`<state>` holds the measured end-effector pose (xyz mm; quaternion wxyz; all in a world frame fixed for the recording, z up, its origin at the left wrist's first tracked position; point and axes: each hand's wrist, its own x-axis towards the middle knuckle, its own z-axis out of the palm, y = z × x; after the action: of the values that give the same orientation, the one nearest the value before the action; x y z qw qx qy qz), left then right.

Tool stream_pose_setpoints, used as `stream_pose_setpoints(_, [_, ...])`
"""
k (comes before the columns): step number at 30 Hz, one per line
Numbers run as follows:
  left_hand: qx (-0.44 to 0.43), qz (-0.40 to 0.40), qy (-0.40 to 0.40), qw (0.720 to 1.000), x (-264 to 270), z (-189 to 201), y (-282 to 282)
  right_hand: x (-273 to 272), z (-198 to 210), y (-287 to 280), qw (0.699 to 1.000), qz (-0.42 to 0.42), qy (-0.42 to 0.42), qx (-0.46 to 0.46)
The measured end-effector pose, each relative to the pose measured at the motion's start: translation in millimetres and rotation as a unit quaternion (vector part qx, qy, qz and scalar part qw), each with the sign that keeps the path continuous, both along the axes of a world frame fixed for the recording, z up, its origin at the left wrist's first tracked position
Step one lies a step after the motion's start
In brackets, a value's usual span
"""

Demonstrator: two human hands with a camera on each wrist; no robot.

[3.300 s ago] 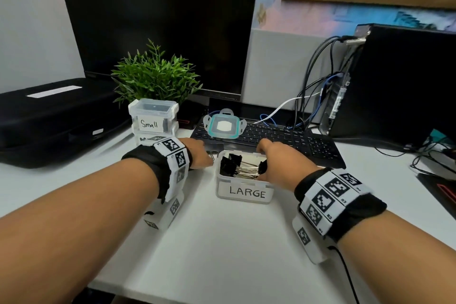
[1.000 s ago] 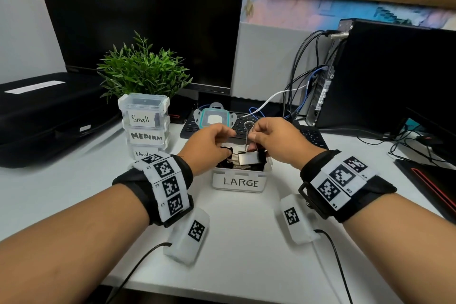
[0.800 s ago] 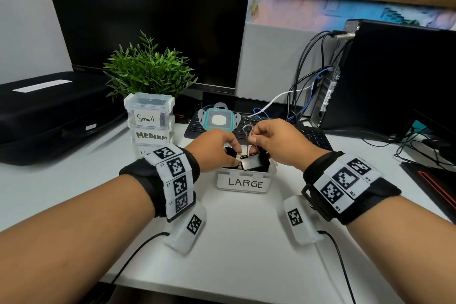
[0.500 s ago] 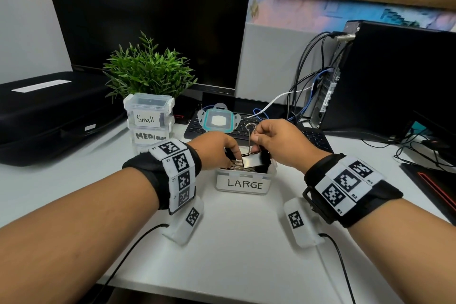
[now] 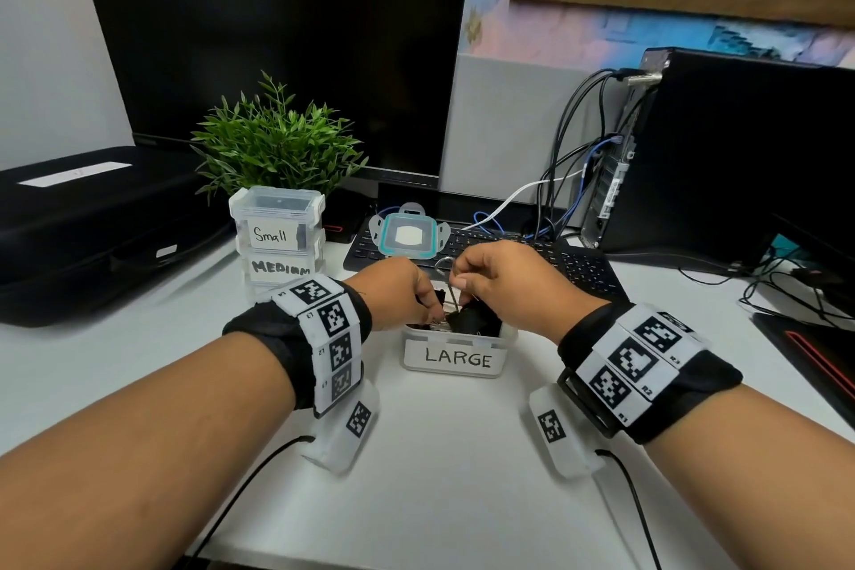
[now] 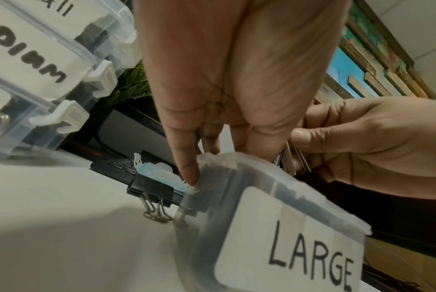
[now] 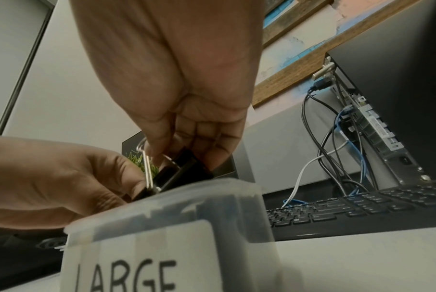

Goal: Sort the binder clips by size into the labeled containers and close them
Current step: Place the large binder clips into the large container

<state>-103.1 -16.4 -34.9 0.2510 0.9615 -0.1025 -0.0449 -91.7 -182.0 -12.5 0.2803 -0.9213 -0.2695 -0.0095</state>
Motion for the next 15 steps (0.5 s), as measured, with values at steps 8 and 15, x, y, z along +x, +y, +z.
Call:
stream_pose_setpoints(8, [-0.015,0.020,-0.005,1.000,-2.4,0.6,1.7,-3.0,-2.0,-1.2,0.981,0.038,-0.010,-0.192])
stream_pose_setpoints(15, [-0.025,0.025,-0.007,0.999,-4.6,-1.3,1.0,-9.6,-2.9,4.4,0.950,0.075,0.006,-0.302])
